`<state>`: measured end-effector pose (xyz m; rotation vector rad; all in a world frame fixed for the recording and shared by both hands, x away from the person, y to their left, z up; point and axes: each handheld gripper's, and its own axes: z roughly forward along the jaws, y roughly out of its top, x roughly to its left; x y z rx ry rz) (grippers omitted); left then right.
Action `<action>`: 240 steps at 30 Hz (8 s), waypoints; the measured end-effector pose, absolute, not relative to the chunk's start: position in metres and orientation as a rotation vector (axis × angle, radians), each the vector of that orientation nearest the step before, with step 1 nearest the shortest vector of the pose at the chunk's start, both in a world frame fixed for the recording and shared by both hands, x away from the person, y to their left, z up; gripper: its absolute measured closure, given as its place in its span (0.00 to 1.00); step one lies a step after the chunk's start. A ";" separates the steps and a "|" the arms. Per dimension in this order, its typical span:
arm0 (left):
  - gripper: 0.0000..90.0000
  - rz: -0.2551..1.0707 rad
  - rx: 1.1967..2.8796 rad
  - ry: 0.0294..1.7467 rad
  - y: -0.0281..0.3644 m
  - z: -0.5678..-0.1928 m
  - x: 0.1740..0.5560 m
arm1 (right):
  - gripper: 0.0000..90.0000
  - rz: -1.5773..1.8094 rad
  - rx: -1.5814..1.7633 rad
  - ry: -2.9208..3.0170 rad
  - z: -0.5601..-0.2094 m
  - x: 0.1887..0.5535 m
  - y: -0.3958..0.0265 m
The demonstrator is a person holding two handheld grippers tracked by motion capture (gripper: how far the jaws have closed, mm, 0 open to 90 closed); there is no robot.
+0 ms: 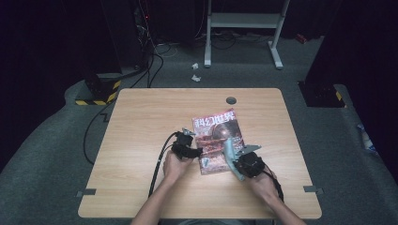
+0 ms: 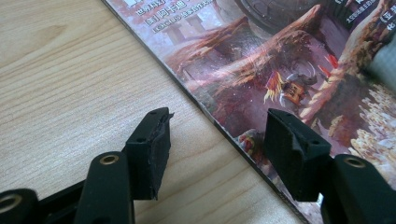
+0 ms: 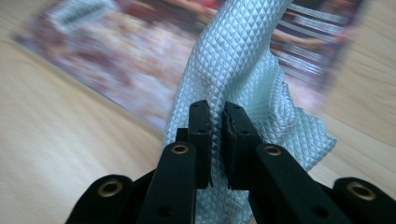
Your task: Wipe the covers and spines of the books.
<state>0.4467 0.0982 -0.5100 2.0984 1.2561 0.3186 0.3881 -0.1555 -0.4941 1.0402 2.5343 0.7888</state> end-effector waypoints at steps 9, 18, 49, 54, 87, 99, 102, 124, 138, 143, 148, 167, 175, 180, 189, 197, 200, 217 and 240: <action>0.45 0.312 2.103 1.255 0.099 -0.510 0.447 | 0.92 0.855 0.798 2.653 -0.497 0.380 -0.071; 0.46 0.317 2.106 1.245 0.099 -0.510 0.447 | 0.92 0.826 0.923 2.603 -0.495 0.387 -0.115; 0.46 0.316 2.102 1.235 0.100 -0.511 0.447 | 0.92 0.851 0.814 2.651 -0.496 0.383 -0.075; 0.47 0.313 2.099 1.234 0.099 -0.511 0.447 | 0.92 0.797 1.004 2.544 -0.495 0.397 -0.135; 0.60 0.223 2.155 1.168 0.088 -0.507 0.434 | 0.85 0.892 1.371 2.428 -0.498 0.438 -0.193; 0.54 0.231 2.162 1.191 0.092 -0.506 0.431 | 0.90 0.815 1.197 2.535 -0.493 0.414 -0.160; 0.50 0.251 2.163 1.207 0.092 -0.506 0.435 | 0.90 0.822 1.131 2.562 -0.494 0.414 -0.137; 0.44 0.290 2.146 1.223 0.098 -0.508 0.439 | 0.91 0.727 1.255 2.489 -0.488 0.429 -0.183; 0.46 0.280 2.143 1.226 0.098 -0.507 0.441 | 0.91 0.810 0.963 2.690 -0.492 0.408 -0.080; 0.48 0.274 2.137 1.228 0.100 -0.508 0.442 | 0.91 0.839 0.956 2.700 -0.493 0.406 -0.067; 0.48 0.273 2.131 1.232 0.099 -0.508 0.442 | 0.91 0.816 0.982 2.681 -0.492 0.411 -0.082; 0.47 0.240 2.115 1.247 0.102 -0.507 0.445 | 0.91 0.779 1.067 2.621 -0.491 0.412 -0.116; 0.47 0.232 2.090 1.296 0.110 -0.507 0.447 | 0.91 0.838 0.948 2.689 -0.493 0.406 -0.066; 0.46 0.222 2.120 1.283 0.109 -0.503 0.440 | 0.91 0.801 1.051 2.605 -0.493 0.418 -0.104; 0.45 0.213 2.146 1.208 0.093 -0.501 0.432 | 0.86 0.767 1.305 2.395 -0.492 0.441 -0.189; 0.46 0.232 2.185 1.166 0.084 -0.506 0.430 | 0.72 0.893 1.440 2.371 -0.499 0.448 -0.205; 0.46 0.242 2.190 1.152 0.083 -0.507 0.426 | 0.76 0.917 1.431 2.409 -0.500 0.444 -0.203; 0.48 0.279 2.166 1.136 0.097 -0.492 0.398 | 0.88 0.768 1.178 2.445 -0.489 0.400 -0.189; 0.45 0.237 2.130 1.239 0.105 -0.507 0.437 | 0.91 0.832 1.025 2.639 -0.494 0.409 -0.087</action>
